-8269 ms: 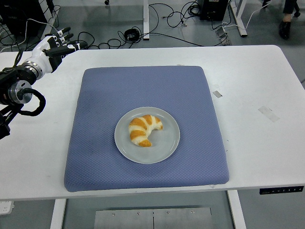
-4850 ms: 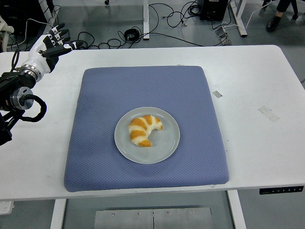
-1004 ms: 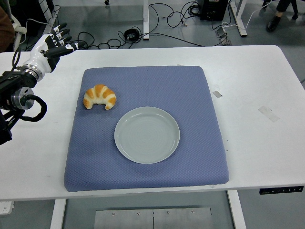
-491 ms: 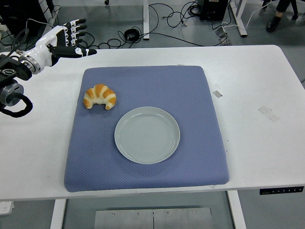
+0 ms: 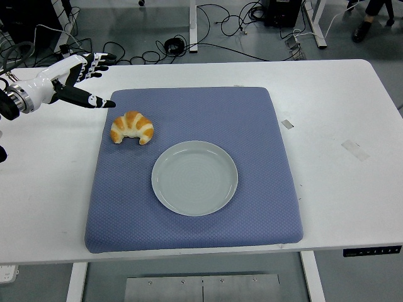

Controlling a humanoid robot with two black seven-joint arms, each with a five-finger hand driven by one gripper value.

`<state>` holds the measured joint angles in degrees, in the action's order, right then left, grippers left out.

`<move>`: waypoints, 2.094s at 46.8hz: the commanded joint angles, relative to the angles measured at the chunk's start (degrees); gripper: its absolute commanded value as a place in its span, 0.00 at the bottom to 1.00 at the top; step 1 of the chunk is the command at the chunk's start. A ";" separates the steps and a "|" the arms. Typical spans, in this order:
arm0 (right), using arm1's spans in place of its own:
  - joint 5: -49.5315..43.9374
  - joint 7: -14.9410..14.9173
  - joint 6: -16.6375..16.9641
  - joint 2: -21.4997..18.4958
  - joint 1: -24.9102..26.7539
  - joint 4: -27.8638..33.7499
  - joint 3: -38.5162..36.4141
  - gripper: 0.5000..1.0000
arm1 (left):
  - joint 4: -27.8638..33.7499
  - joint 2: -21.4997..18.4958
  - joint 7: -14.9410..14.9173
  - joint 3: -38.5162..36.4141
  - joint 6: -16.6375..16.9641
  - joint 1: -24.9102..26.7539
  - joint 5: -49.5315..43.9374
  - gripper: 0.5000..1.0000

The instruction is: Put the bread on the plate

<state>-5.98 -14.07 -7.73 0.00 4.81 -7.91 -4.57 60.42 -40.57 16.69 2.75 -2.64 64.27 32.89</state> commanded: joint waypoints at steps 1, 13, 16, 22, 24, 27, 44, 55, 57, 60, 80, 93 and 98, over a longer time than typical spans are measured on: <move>0.00 0.01 0.00 0.00 0.02 0.00 0.00 1.00 | -0.04 -0.03 0.09 -2.13 0.09 0.32 0.16 0.88; 0.00 0.01 0.00 0.00 0.02 0.00 0.00 1.00 | -1.18 0.84 0.09 -3.80 1.58 -0.38 0.16 0.87; 0.00 0.01 0.00 0.00 0.02 0.00 0.00 1.00 | -1.44 2.51 0.09 -4.15 2.72 -0.47 0.25 0.87; 0.00 0.01 0.00 0.00 0.02 0.00 0.00 1.00 | -3.99 5.32 0.09 -6.35 5.62 -0.47 0.16 0.87; 0.00 0.01 0.00 0.00 0.02 0.00 0.00 1.00 | -5.31 6.73 0.09 -6.96 6.15 -0.47 0.16 0.87; 0.00 0.01 0.00 0.00 0.02 0.00 0.00 1.00 | -6.98 8.75 0.09 -7.84 6.24 -0.55 0.16 0.87; 0.00 0.01 0.00 0.00 0.02 0.00 0.00 1.00 | -7.33 10.51 0.09 -11.44 6.24 -0.11 0.07 0.87; 0.00 0.01 0.00 0.00 0.02 0.00 0.00 1.00 | -7.33 11.04 0.09 -14.88 6.24 0.24 0.07 0.85; 0.00 0.01 0.00 0.00 0.02 0.00 0.00 1.00 | -7.33 11.04 0.18 -14.88 6.24 0.24 0.07 0.83; 0.00 0.01 0.00 0.00 0.02 0.00 0.00 1.00 | -7.33 11.04 0.18 -14.88 6.24 0.33 0.07 0.79; 0.00 -0.08 0.00 0.00 0.02 0.00 0.00 1.00 | -7.33 11.13 0.27 -14.88 6.16 -0.11 0.07 0.54; 0.00 0.01 0.00 0.00 0.02 0.00 0.00 1.00 | -7.33 10.95 1.76 -14.09 6.16 0.68 -0.19 0.42; 0.00 0.01 0.00 0.00 0.02 0.00 0.00 1.00 | -7.33 10.52 1.76 -13.30 6.16 1.99 -0.63 0.42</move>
<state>-5.98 -14.08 -7.73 0.00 4.81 -7.94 -4.57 53.09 -29.74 18.45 -11.04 3.54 65.62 32.41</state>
